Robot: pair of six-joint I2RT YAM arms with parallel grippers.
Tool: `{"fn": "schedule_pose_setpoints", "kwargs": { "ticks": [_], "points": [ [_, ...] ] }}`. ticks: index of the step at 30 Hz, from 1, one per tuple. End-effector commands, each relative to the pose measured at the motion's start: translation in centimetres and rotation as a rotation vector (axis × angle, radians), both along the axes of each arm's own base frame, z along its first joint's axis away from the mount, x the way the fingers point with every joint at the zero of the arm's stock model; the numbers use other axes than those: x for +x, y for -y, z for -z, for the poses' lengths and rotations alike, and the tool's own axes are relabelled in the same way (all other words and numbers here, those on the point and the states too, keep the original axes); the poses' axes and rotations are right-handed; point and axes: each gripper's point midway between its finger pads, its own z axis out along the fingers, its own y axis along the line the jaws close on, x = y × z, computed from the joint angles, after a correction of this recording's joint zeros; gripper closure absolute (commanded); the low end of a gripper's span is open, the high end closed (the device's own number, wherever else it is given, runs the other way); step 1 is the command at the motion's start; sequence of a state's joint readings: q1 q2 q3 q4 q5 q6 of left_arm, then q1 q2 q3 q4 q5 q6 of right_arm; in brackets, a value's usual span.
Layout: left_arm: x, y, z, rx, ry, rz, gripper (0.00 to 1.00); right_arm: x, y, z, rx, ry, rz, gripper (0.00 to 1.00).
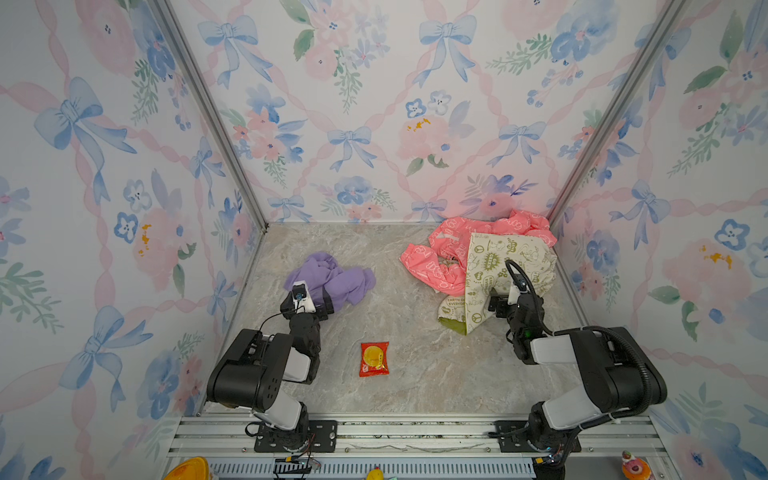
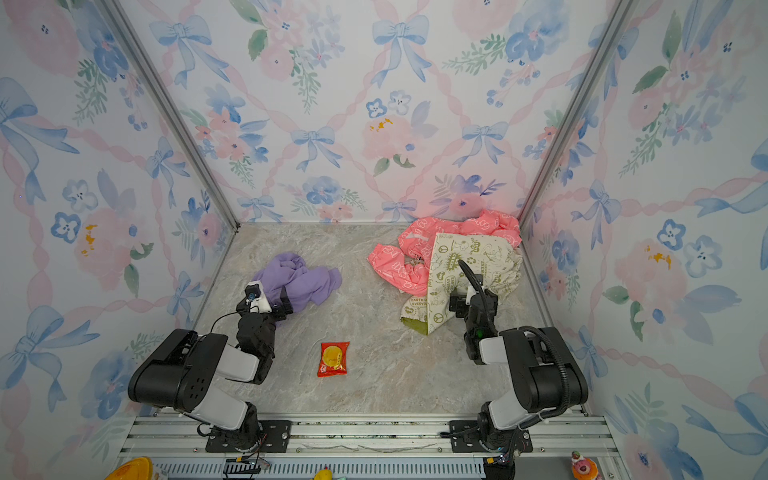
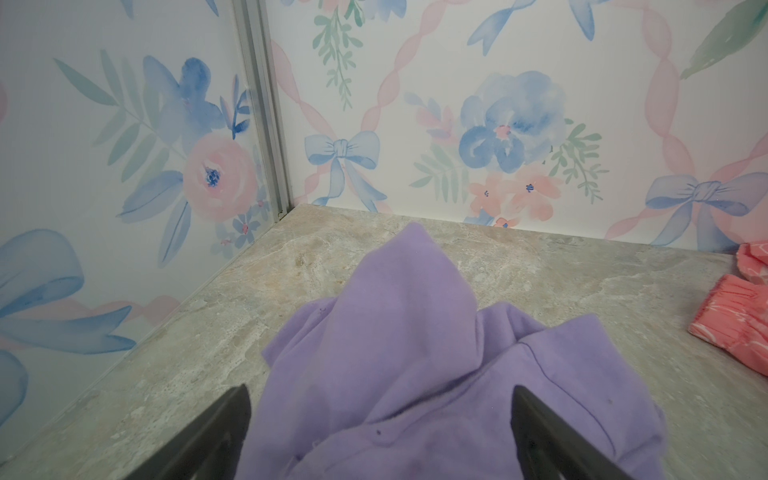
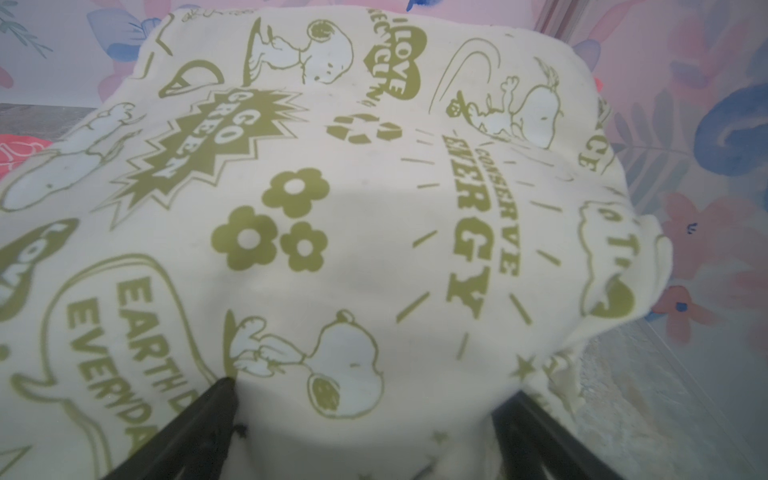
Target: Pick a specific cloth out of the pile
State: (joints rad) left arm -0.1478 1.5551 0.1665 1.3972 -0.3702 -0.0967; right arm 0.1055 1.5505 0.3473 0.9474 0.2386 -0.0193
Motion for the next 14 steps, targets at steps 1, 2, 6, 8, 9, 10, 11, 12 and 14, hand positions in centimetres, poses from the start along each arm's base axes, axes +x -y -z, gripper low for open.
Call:
{"fn": "schedule_pose_setpoints", "kwargs": {
  "ticks": [1, 2, 6, 8, 9, 10, 11, 12, 14],
  "points": [
    [0.04, -0.48, -0.05, 0.023, -0.004, -0.035, 0.02, 0.76, 0.39, -0.92, 0.011, 0.022, 0.015, 0.03],
    [-0.01, -0.51, -0.05, 0.022, -0.004, -0.036, 0.02, 0.82, 0.41, -0.92, 0.014, 0.02, 0.013, 0.03],
    [0.01, -0.48, -0.03, 0.022, -0.005, -0.035, 0.02, 0.92, 0.42, -0.89, 0.024, 0.016, 0.005, 0.03],
    [0.11, -0.47, -0.05, 0.022, -0.004, -0.032, 0.02, 0.91, 0.38, -0.81, 0.028, 0.013, 0.001, 0.03],
    [0.1, -0.51, -0.03, 0.023, -0.005, -0.033, 0.02, 0.92, 0.37, -0.81, 0.028, 0.013, 0.0, 0.03],
    [0.11, -0.51, 0.01, 0.023, -0.006, -0.033, 0.02, 0.93, 0.42, -0.83, 0.028, 0.014, 0.001, 0.03],
    [0.11, -0.49, -0.02, 0.022, -0.005, -0.033, 0.02, 0.95, 0.4, -0.85, 0.029, 0.014, 0.001, 0.03],
    [0.07, -0.49, -0.03, 0.022, -0.005, -0.032, 0.02, 0.92, 0.43, -0.81, 0.029, 0.014, 0.002, 0.03],
    [0.01, -0.52, -0.02, 0.022, -0.005, -0.033, 0.02, 0.97, 0.42, -0.86, 0.03, 0.014, 0.002, 0.03]
  ]
}}
